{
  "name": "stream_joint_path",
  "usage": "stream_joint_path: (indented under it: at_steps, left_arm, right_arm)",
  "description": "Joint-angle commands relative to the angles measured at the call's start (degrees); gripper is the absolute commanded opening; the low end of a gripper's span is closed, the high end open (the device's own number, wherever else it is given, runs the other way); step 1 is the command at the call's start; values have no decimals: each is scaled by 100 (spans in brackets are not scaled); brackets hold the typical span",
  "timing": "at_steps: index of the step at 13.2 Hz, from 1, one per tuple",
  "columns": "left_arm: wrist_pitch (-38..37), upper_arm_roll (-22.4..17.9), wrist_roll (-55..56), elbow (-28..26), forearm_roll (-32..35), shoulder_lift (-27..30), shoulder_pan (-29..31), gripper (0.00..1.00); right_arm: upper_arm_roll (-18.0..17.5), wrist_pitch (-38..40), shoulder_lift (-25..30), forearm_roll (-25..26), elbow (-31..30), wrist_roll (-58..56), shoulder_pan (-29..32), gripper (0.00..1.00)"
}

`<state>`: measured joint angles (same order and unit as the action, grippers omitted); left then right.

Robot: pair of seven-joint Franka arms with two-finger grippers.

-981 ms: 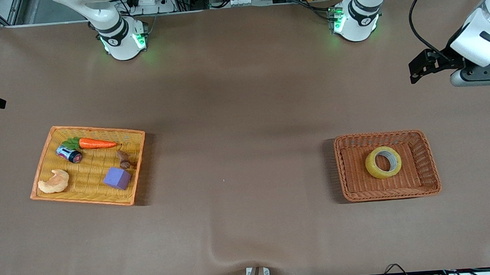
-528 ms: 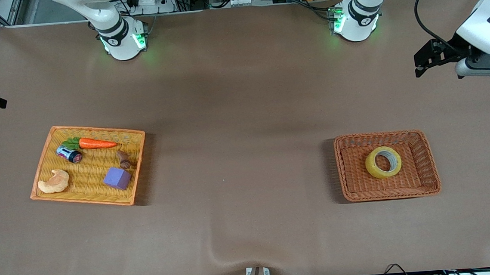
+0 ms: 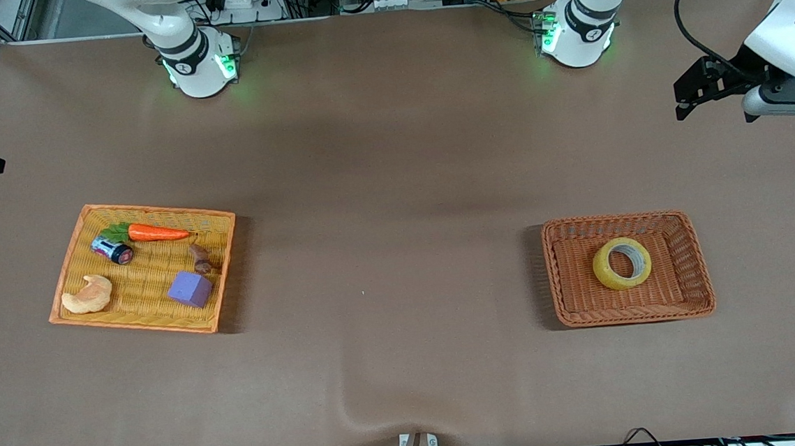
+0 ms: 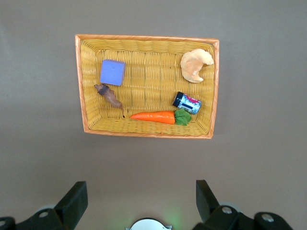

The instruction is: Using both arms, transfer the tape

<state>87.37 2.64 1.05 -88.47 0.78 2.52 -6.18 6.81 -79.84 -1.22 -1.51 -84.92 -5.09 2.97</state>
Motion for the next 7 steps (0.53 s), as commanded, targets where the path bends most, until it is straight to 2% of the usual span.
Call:
stream_joint_path:
  at_steps: [1, 7]
  left_arm:
    - [-115, -44, -44, -3, -140, 109, -6, 100]
    - [-124, -53, -26, -38, -210, 135, 21, 100]
  right_arm:
    - [-83, 83, 16, 309, 64, -18, -278, 100]
    - [-110, 22, 34, 248, -111, -194, -385, 100]
